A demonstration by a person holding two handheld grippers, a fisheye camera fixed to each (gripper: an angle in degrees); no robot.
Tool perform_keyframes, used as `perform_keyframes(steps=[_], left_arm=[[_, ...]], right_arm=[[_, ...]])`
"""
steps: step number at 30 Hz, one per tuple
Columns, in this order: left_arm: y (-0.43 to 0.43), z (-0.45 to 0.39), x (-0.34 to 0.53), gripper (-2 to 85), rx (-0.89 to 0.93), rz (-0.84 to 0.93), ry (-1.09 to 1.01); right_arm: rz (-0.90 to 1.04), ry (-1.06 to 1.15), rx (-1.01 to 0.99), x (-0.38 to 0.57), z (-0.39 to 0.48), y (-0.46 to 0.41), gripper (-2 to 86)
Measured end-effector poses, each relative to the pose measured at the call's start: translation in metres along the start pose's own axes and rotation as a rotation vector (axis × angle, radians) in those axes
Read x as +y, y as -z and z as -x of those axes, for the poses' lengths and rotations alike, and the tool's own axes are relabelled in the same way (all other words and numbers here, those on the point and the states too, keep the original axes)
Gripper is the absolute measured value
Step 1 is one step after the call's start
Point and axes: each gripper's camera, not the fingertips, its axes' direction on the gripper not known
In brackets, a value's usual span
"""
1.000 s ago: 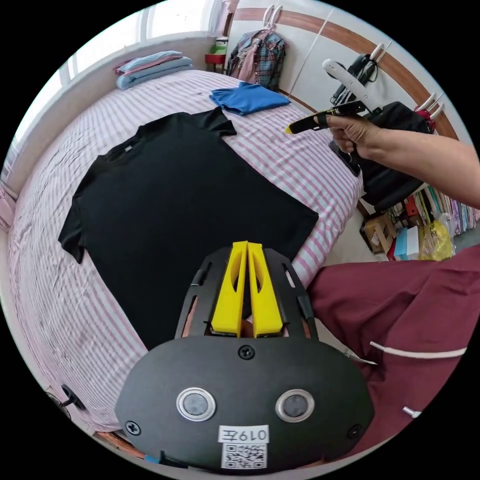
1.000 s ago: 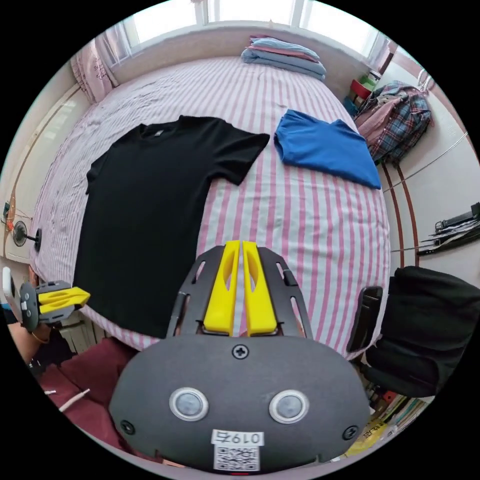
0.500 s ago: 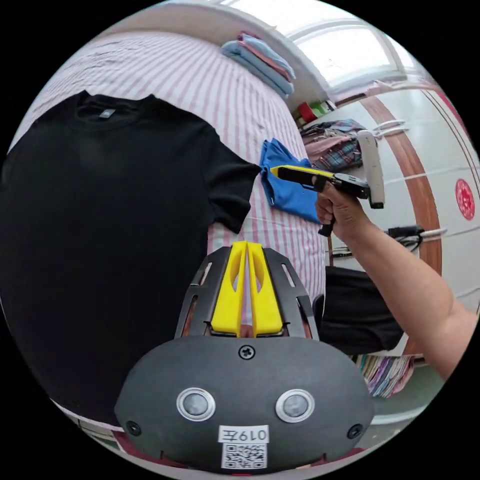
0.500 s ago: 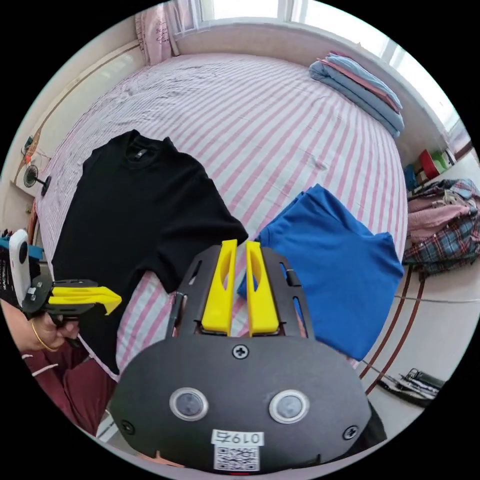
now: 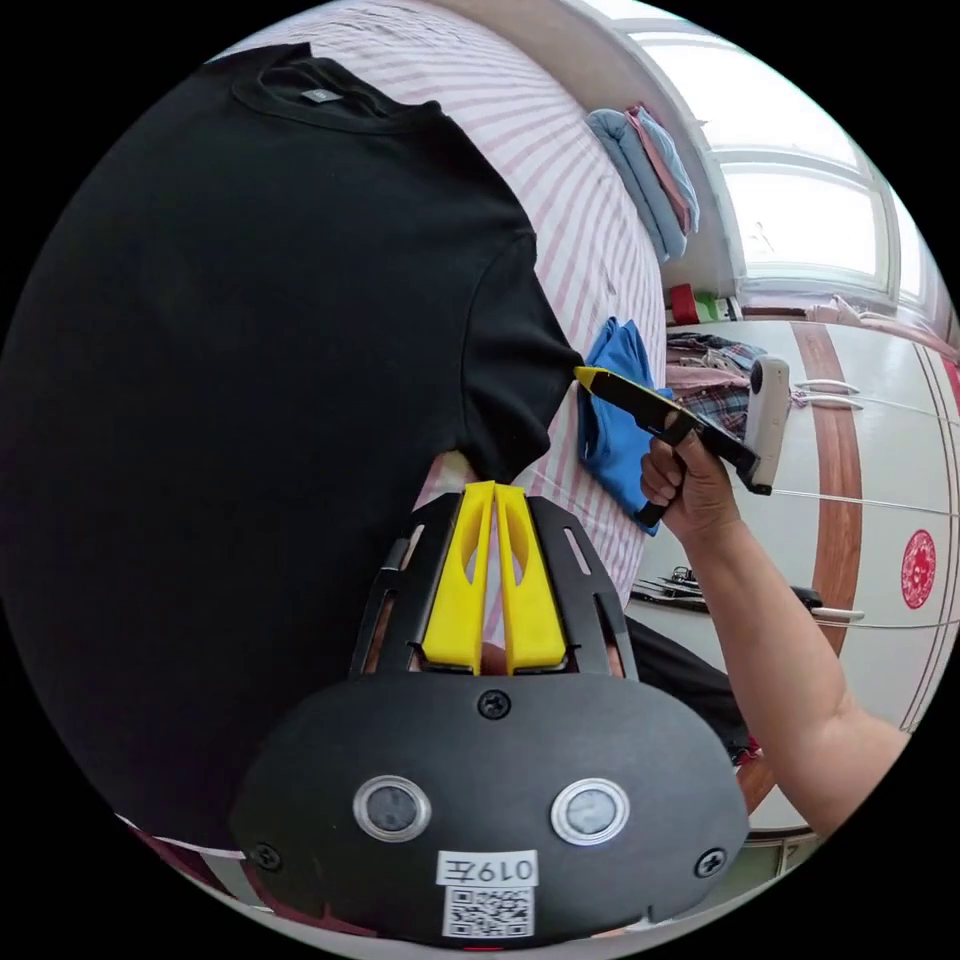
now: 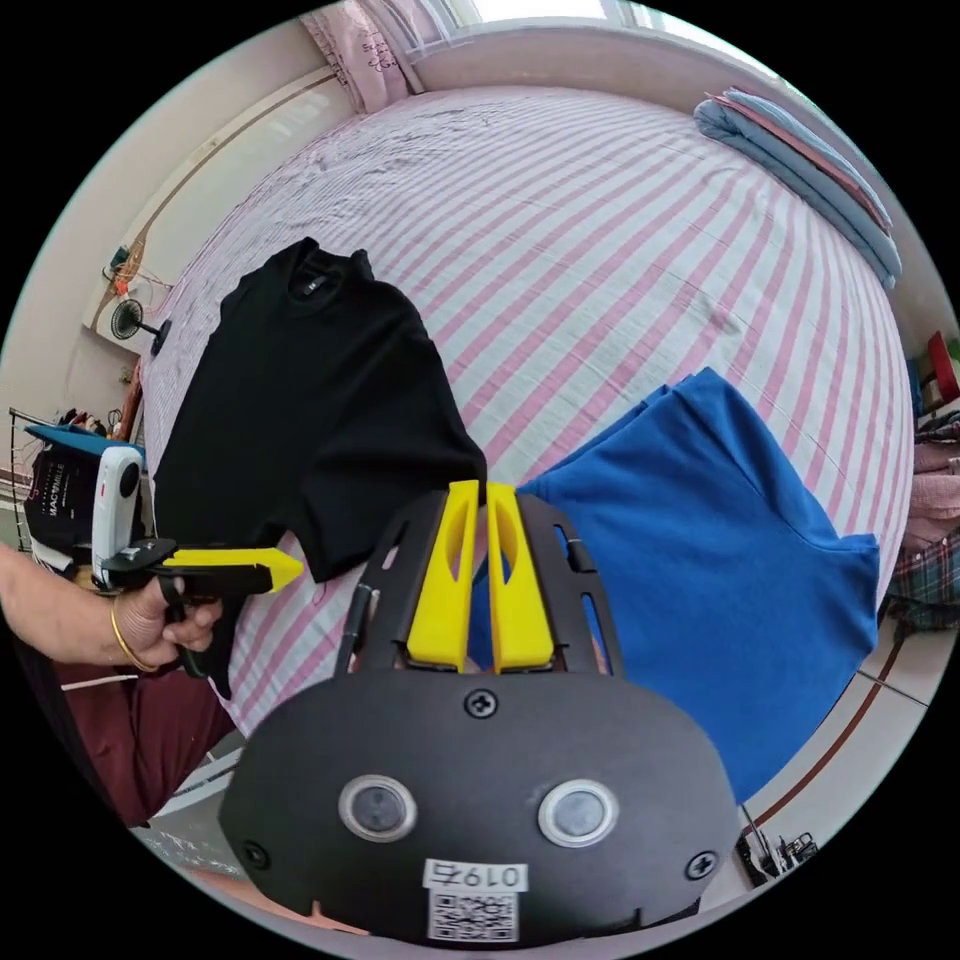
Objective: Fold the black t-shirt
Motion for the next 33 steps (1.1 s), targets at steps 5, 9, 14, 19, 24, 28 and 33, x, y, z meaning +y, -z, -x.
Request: perform_keyframes(steps=[5,9,14,19,24,28,33], left_arm=[[-0.009,0.026,-0.021,0.7,0.12,0.021,0.101],[-0.011,0.042,-0.03,0.7,0.156,0.049,0.141],[-0.001,0.053,-0.037,0.9,0.184,0.007,0.137],[0.0,0.059,-0.046,1.1,0.155,-0.022,0.153],[-0.007,0.057,-0.061,1.5,0.117,-0.017,0.164],[-0.013,0.053,-0.073,1.9,0.057,-0.004,0.228],[-0.013,0.041,-0.086,2.0,-0.046,0.024,0.292]], right_arm=[[-0.022,-0.132,-0.162,-0.004,-0.044,0.005,-0.6],[-0.026,-0.237,-0.272,-0.007,-0.08,0.009,-0.8],[0.005,-0.215,-0.255,-0.017,-0.092,0.011,-0.8],[-0.006,-0.208,-0.239,-0.025,-0.101,0.016,-0.8],[-0.003,-0.183,-0.219,-0.031,-0.105,0.022,-0.8],[0.003,-0.168,-0.198,-0.037,-0.107,0.028,-0.9],[0.015,-0.126,-0.147,-0.044,-0.102,0.034,-0.9]])
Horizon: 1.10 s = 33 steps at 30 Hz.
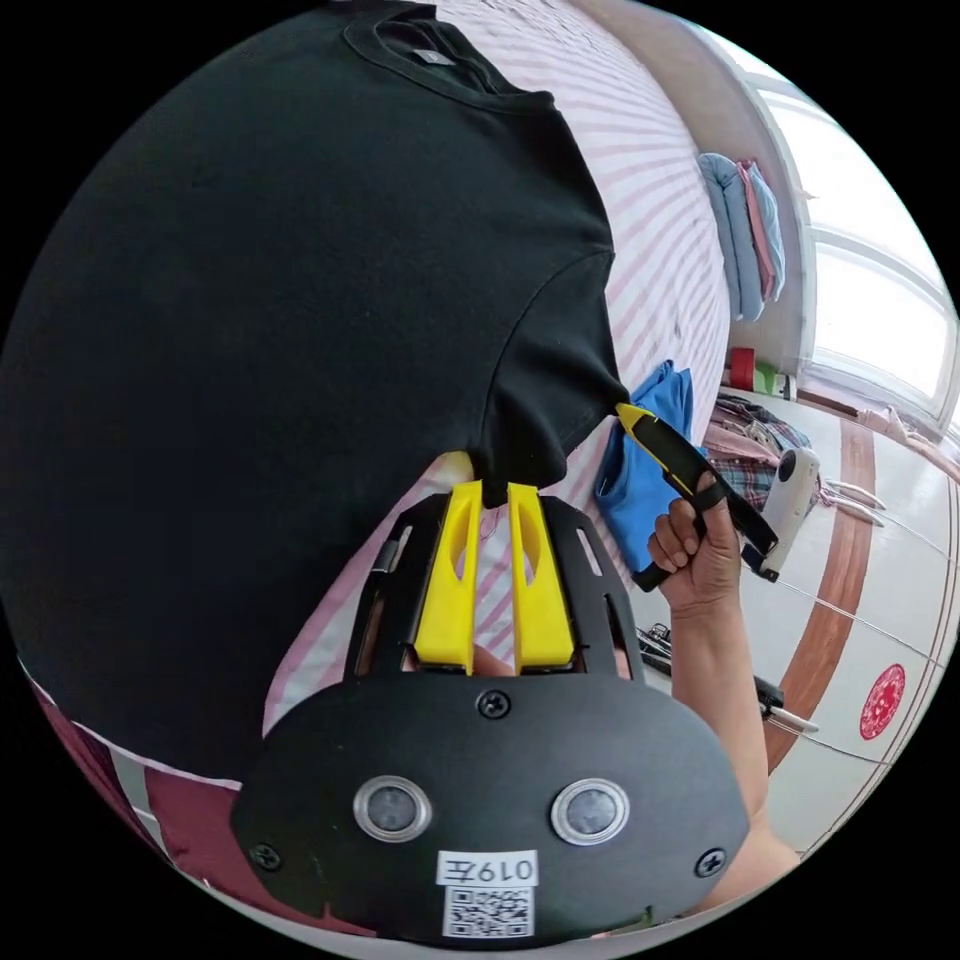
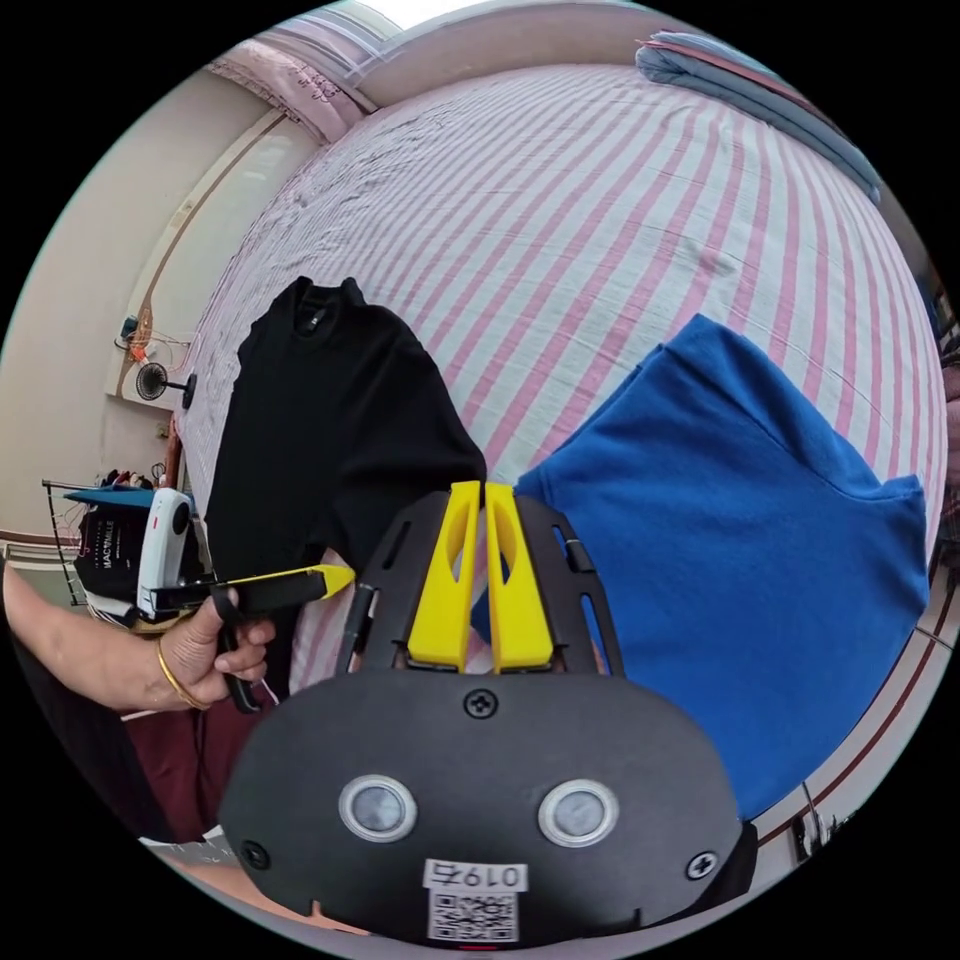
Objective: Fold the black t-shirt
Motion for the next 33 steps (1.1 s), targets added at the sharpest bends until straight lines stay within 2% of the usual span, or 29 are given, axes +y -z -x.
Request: perform_keyframes(steps=[12,20,26,33], left_arm=[[-0.017,-0.003,-0.024,6.1,0.017,0.032,0.132],[-0.026,-0.011,-0.048,2.5,-0.057,0.074,0.201],[-0.023,-0.015,-0.057,1.4,-0.042,0.097,0.166],[-0.017,-0.019,-0.059,1.2,-0.031,0.122,0.114]], right_arm=[[0.008,-0.002,-0.007,-0.005,0.002,0.011,-0.9],[0.017,0.004,0.006,-0.003,0.012,0.018,-0.8],[0.024,0.006,0.015,0.002,0.022,0.024,-0.9],[0.082,0.072,0.125,0.007,0.045,0.025,-0.8]])
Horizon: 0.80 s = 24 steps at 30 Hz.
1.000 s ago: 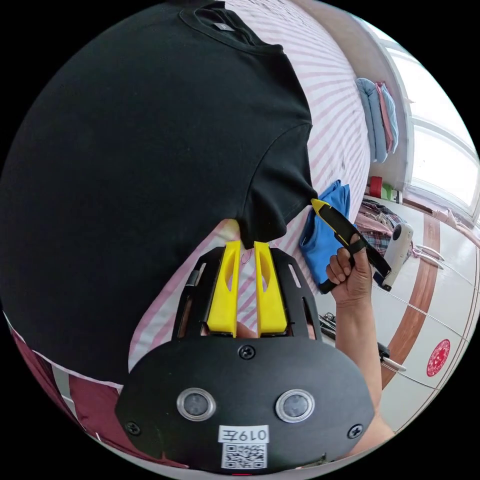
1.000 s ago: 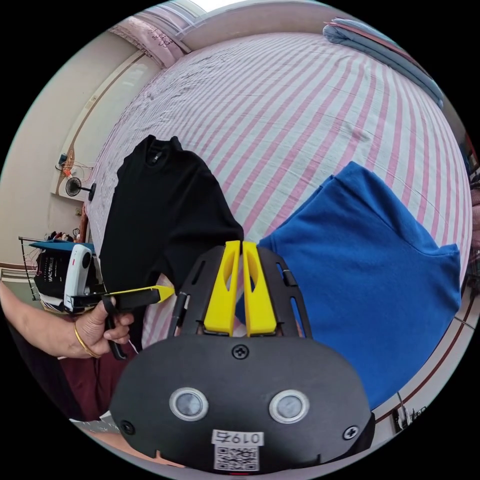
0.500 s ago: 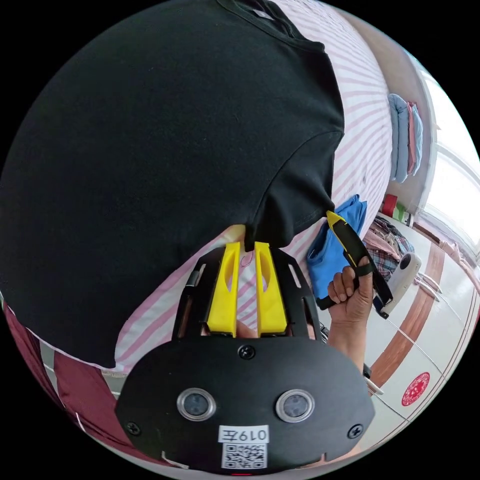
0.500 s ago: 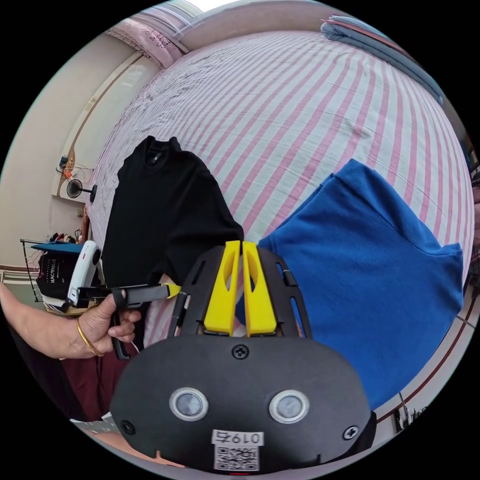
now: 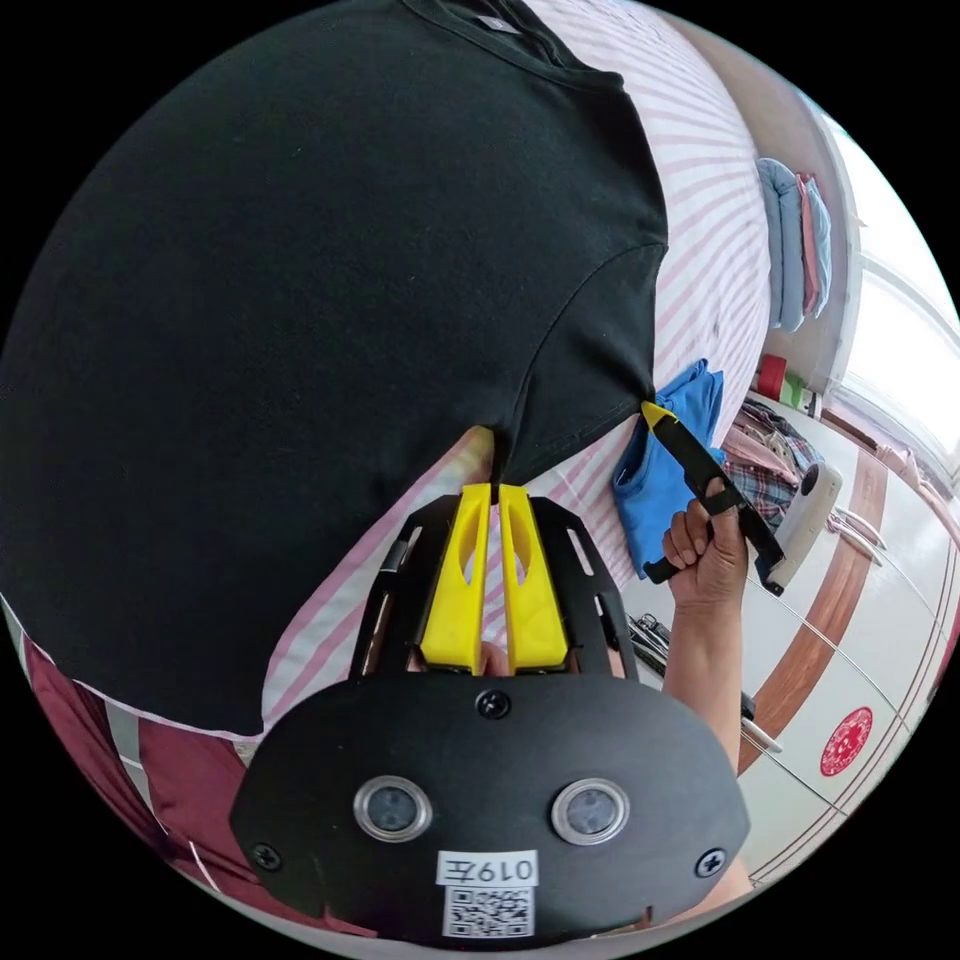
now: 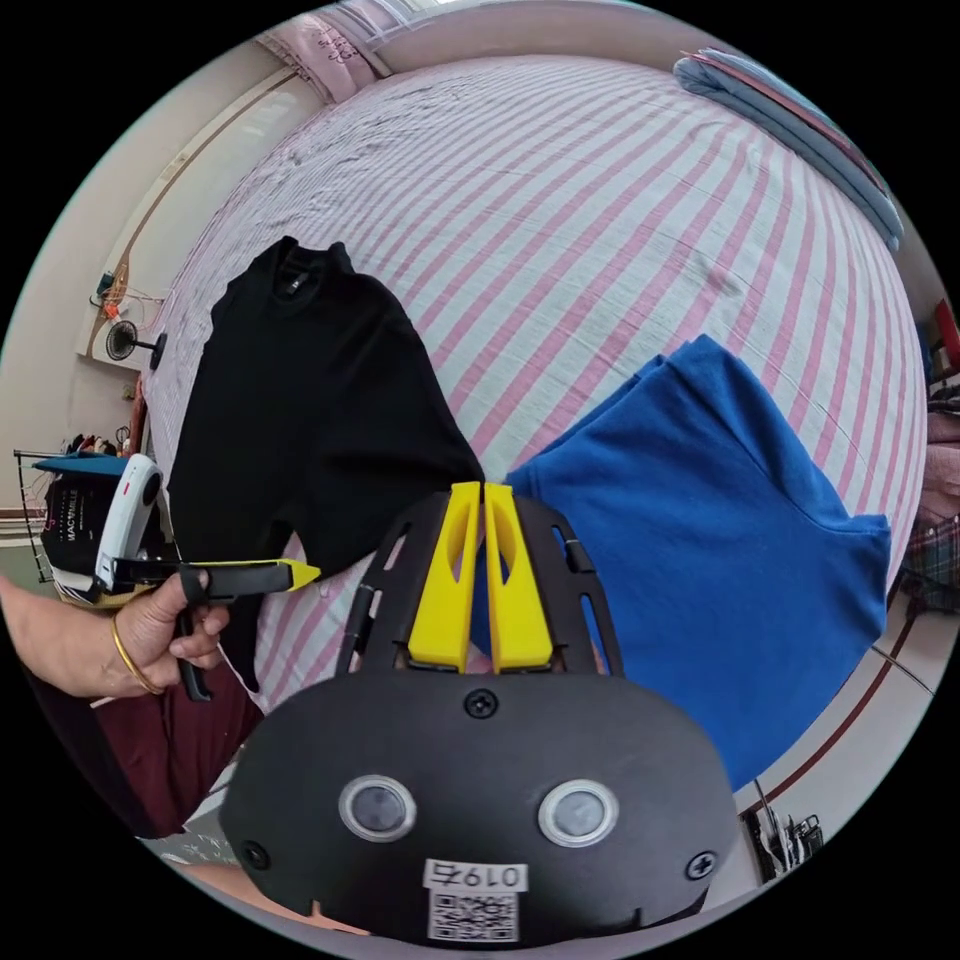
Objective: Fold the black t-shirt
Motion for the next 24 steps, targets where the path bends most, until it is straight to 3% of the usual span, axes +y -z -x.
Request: perform_keyframes(steps=[11,19,24], left_arm=[[-0.009,-0.016,-0.027,1.6,-0.043,0.111,-0.036],[-0.009,-0.023,-0.03,1.6,-0.008,0.122,-0.029],[-0.01,-0.025,-0.028,2.7,0.027,0.133,-0.011]], right_arm=[[0.067,0.108,0.132,0.016,0.051,0.003,5.4],[-0.124,0.051,0.219,0.046,0.097,0.01,-0.7],[-0.028,0.017,0.173,0.066,0.1,-0.019,-0.9]])
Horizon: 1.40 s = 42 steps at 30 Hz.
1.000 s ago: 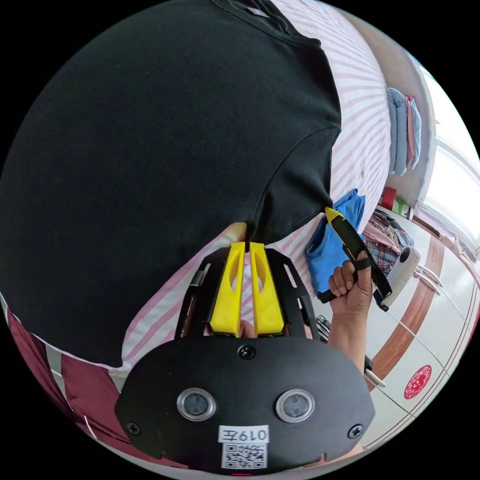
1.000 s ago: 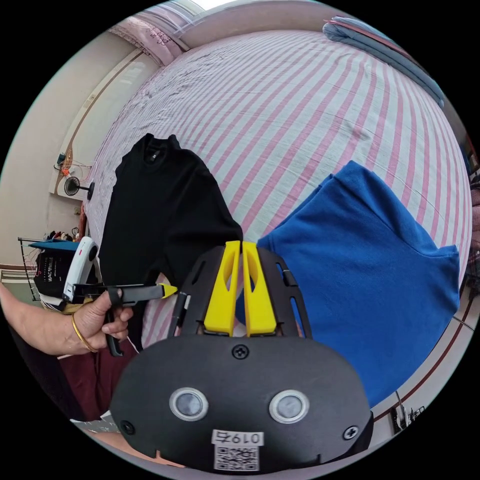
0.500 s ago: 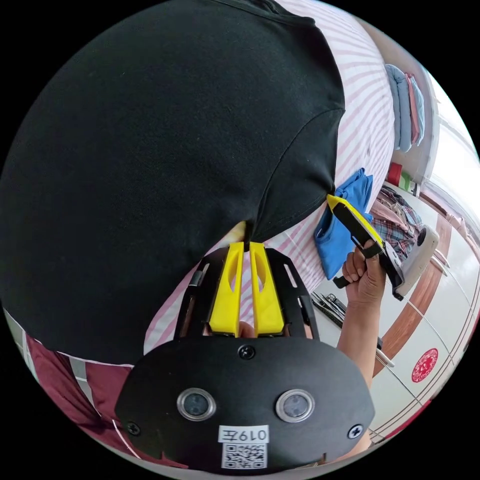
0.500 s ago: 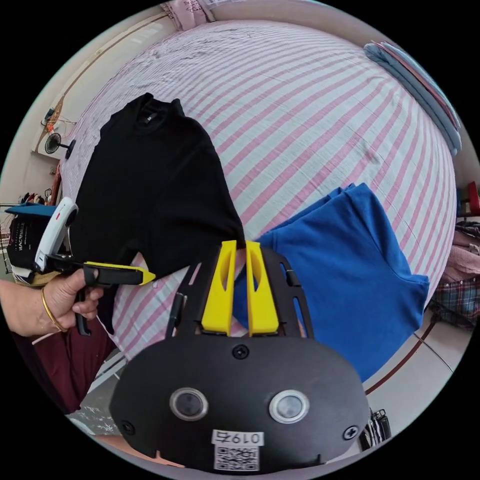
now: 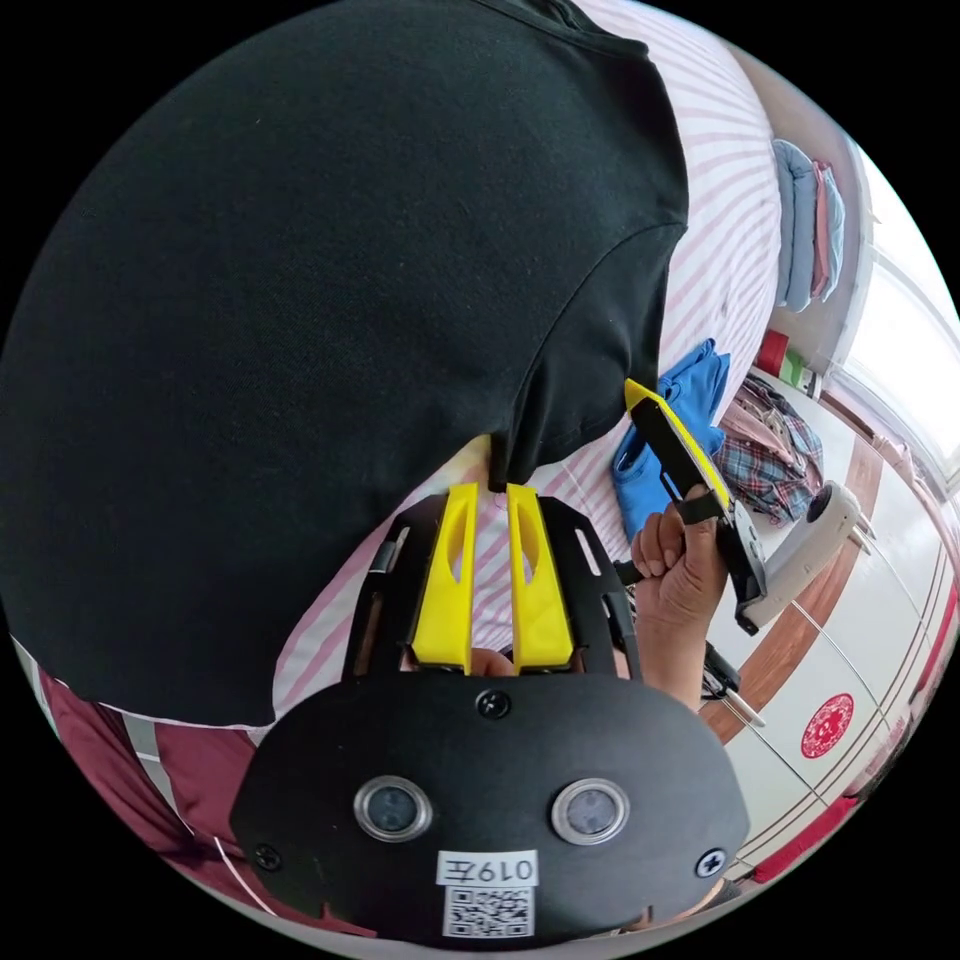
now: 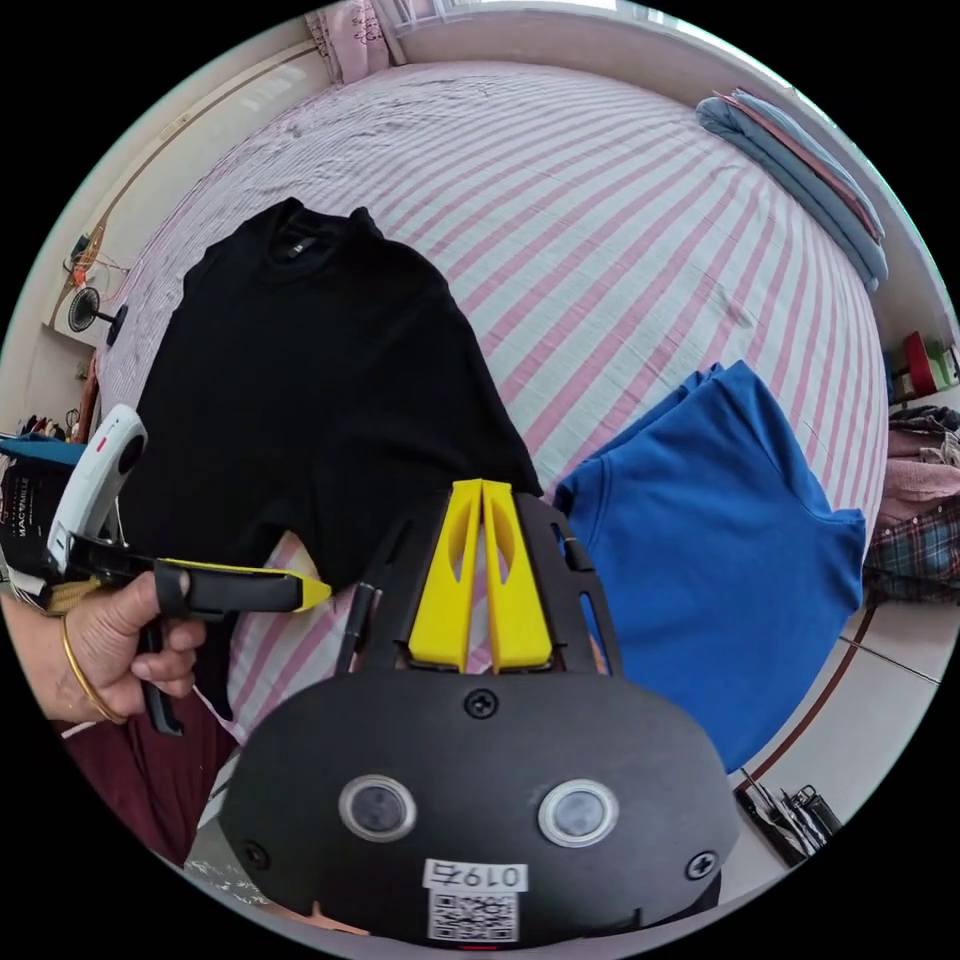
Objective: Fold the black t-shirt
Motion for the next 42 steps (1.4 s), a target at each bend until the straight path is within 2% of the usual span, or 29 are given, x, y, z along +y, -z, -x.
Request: perform_keyframes(steps=[5,9,15,20,24,28,31,35,37,42], left_arm=[[-0.006,-0.003,0.007,5.2,0.029,0.042,0.0],[-0.011,-0.01,0.02,3.4,0.021,0.074,-0.045],[0.001,-0.063,0.039,1.5,-0.065,-0.016,-0.377],[0.026,-0.12,0.012,1.1,-0.164,-0.216,-0.633],[0.029,-0.152,-0.025,1.0,-0.233,-0.227,-0.736],[0.013,-0.18,-0.048,0.9,-0.322,-0.156,-0.84],[0.005,-0.192,-0.048,0.8,-0.372,-0.147,-0.877],[-0.003,-0.198,-0.05,0.8,-0.351,-0.133,-0.86],[-0.007,-0.2,-0.051,0.7,-0.368,-0.126,-0.856],[-0.015,-0.209,-0.051,0.7,-0.392,-0.117,-0.861]], right_arm=[[-0.012,-0.016,-0.006,0.021,0.005,0.0,-1.0],[-0.013,0.007,0.023,0.031,0.015,-0.003,-1.0],[-0.095,-0.062,0.012,0.06,0.013,0.001,-0.9],[-0.128,-0.123,0.016,0.083,0.009,0.002,-0.7],[-0.196,-0.302,-0.043,0.114,0.003,0.01,2.0],[-0.205,-0.453,-0.129,0.15,0.015,0.0,4.5],[-0.191,-0.485,-0.139,0.164,0.033,-0.011,4.8],[-0.186,-0.527,-0.172,0.17,0.039,-0.018,3.1],[-0.16,-0.535,-0.125,0.172,0.042,-0.019,0.0],[-0.143,-0.535,-0.097,0.179,0.046,-0.015,-0.6]])
